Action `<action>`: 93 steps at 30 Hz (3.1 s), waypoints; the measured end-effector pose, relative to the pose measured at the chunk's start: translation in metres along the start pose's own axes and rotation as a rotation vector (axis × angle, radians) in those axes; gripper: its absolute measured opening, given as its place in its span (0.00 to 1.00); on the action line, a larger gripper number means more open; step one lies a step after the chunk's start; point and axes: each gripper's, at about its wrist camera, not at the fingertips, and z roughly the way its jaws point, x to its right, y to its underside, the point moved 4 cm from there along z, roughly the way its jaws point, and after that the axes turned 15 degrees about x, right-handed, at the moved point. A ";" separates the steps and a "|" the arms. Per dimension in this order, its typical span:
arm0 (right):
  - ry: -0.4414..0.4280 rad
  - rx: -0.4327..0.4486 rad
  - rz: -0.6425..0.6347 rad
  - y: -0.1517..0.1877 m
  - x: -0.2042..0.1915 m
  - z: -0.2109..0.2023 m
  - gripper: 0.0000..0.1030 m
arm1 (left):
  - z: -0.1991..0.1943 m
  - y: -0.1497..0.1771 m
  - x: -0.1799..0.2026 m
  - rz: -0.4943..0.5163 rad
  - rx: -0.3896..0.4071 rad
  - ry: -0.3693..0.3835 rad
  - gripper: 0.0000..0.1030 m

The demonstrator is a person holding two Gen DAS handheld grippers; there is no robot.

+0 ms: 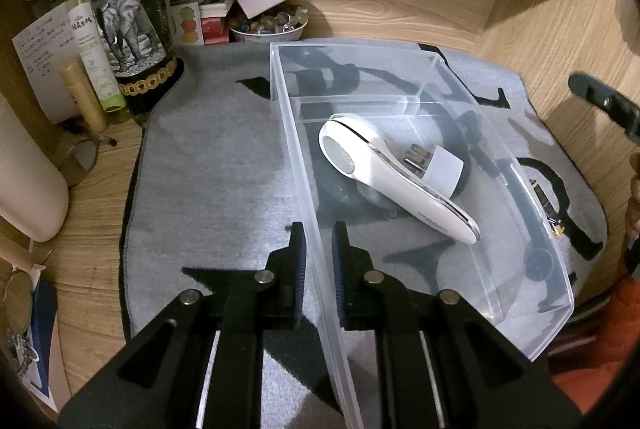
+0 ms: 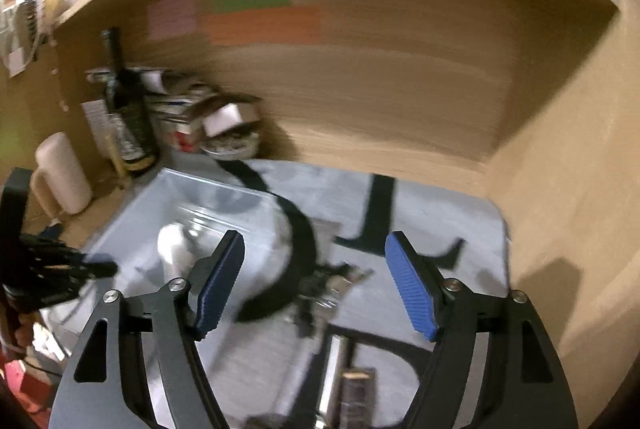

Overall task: Organize rigid objects
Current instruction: 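Grasp the black-and-gold cylindrical case with the right gripper, then carry the black case into the box with the right gripper and release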

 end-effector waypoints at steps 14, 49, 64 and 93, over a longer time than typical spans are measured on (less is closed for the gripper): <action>0.083 -0.222 0.102 0.096 0.048 0.006 0.67 | 0.001 -0.001 0.001 -0.006 -0.010 -0.027 0.11; -0.035 -0.029 0.064 0.040 0.004 -0.003 0.21 | 0.001 -0.001 0.001 0.006 -0.008 -0.042 0.11; -0.231 0.034 -0.008 0.006 -0.066 0.009 0.21 | 0.002 -0.001 0.004 0.014 -0.013 -0.042 0.11; -0.421 -0.265 -0.165 0.052 -0.142 0.067 0.21 | 0.002 -0.001 0.004 0.013 -0.001 -0.024 0.11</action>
